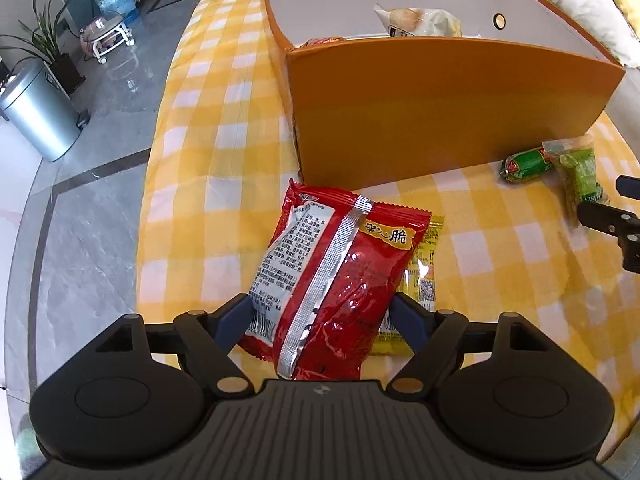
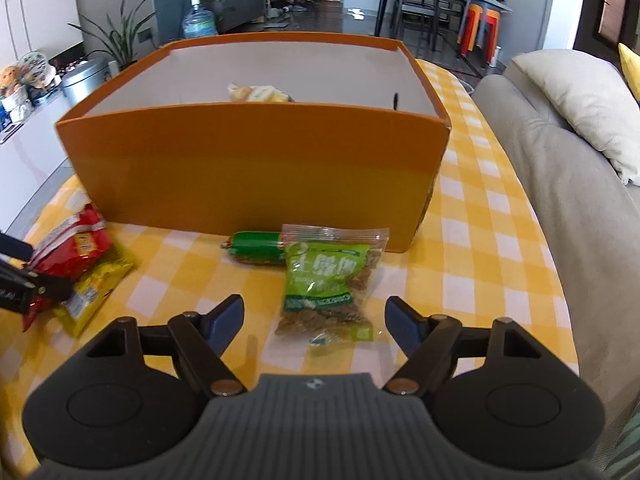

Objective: Organize snacks
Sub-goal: 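Grasp the red chip bag with the left gripper while the right grasps the green nut bag, then lift both bags with both grippers and carry them over the box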

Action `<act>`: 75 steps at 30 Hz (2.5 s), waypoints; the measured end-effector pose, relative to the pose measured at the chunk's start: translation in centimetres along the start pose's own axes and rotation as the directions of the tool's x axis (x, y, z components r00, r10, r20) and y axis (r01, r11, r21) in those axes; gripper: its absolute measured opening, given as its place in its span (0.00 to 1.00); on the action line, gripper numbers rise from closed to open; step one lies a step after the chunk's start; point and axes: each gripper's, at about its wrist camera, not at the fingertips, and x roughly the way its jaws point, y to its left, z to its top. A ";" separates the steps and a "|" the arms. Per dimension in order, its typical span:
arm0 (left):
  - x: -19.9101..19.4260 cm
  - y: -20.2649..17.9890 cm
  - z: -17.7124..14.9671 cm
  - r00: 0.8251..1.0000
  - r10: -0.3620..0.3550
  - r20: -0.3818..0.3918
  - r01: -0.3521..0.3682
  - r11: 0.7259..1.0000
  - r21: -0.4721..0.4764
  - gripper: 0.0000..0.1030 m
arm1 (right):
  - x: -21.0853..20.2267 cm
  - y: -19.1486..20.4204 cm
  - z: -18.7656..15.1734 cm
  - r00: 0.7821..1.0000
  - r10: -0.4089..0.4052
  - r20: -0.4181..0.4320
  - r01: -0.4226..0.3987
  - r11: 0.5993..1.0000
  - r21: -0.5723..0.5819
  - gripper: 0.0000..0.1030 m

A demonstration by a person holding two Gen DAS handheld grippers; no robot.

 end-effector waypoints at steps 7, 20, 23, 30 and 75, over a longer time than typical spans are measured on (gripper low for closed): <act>0.5 0.7 0.3 1.000 -0.007 0.028 0.009 0.999 -0.044 0.90 | 1.9 -0.7 0.3 0.999 0.000 -0.039 0.002 0.999 0.041 0.58; -0.1 0.1 0.1 0.999 -0.052 0.003 0.052 0.990 -0.132 0.80 | 1.5 0.3 -0.4 0.998 0.008 -0.055 -0.009 0.999 -0.030 0.47; -0.7 -0.6 0.0 0.995 -0.103 -0.003 0.101 0.984 -0.144 0.80 | 1.2 0.4 -0.5 0.997 0.019 -0.073 -0.021 0.999 -0.035 0.46; -1.1 -3.2 -0.5 0.991 -0.133 -0.012 0.132 0.989 -0.069 0.84 | 0.4 0.6 -1.1 0.994 0.025 -0.108 -0.030 0.999 -0.046 0.46; -2.5 -0.6 -0.4 0.986 -0.166 0.032 0.169 0.970 -0.174 0.78 | -0.8 0.4 -1.3 0.989 0.073 -0.131 -0.077 0.997 -0.027 0.45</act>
